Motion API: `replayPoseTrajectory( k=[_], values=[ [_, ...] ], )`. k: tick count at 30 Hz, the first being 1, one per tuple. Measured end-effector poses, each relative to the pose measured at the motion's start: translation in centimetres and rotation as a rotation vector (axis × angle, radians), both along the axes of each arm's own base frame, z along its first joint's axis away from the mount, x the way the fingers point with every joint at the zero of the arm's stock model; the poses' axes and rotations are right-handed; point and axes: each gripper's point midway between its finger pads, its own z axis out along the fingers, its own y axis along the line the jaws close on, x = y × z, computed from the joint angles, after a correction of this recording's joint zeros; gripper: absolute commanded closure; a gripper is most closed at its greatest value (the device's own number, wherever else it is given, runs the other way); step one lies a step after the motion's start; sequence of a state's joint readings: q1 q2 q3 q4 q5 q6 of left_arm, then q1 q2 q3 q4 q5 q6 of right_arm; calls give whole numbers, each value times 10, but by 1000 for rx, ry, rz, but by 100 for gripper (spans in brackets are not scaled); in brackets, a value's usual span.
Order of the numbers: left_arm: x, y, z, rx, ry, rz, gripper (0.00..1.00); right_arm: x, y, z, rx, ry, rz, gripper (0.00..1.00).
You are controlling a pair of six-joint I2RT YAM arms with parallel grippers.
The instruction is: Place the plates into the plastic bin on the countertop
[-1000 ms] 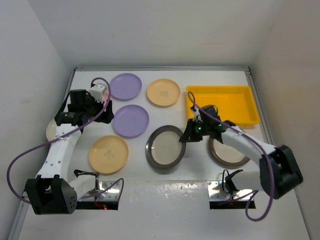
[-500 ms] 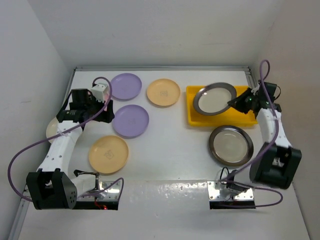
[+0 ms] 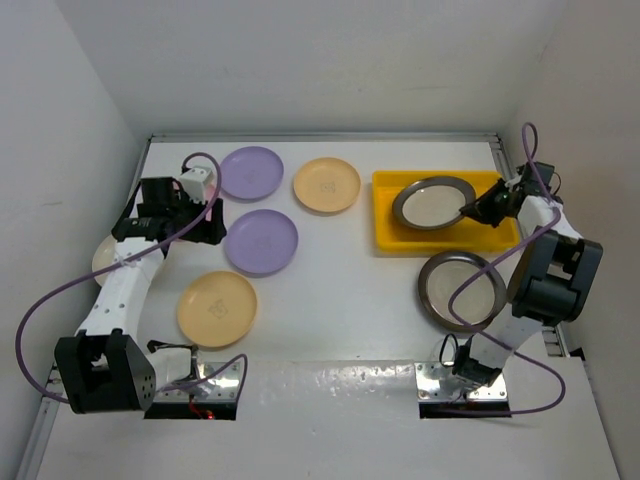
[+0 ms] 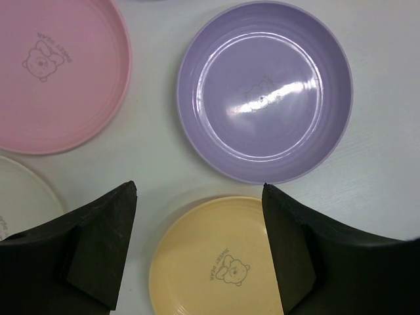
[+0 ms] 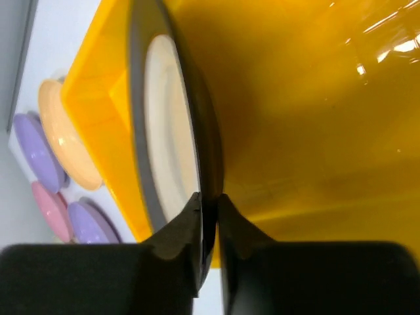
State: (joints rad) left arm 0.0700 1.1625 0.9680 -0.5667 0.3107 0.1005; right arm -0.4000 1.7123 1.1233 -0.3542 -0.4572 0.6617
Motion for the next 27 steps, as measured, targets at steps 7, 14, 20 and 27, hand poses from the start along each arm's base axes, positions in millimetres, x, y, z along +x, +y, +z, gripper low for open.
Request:
replayPoseTrajectory(
  k=[7,14,20,27],
  values=[
    [2,4,2,-3,-4,12,22,3,-13,-19,-23,62,49,0],
    [4,2,-2,-12,10,1,22,-54,-60,14,-290,146,-184,0],
    [9,-18,1,8,7,-72,22,-181,-95,-22,-308,286,-646,0],
    [8,-51,7,47,-7,-207,22,-252,-53,-100,-123,475,-765,22]
  ],
)
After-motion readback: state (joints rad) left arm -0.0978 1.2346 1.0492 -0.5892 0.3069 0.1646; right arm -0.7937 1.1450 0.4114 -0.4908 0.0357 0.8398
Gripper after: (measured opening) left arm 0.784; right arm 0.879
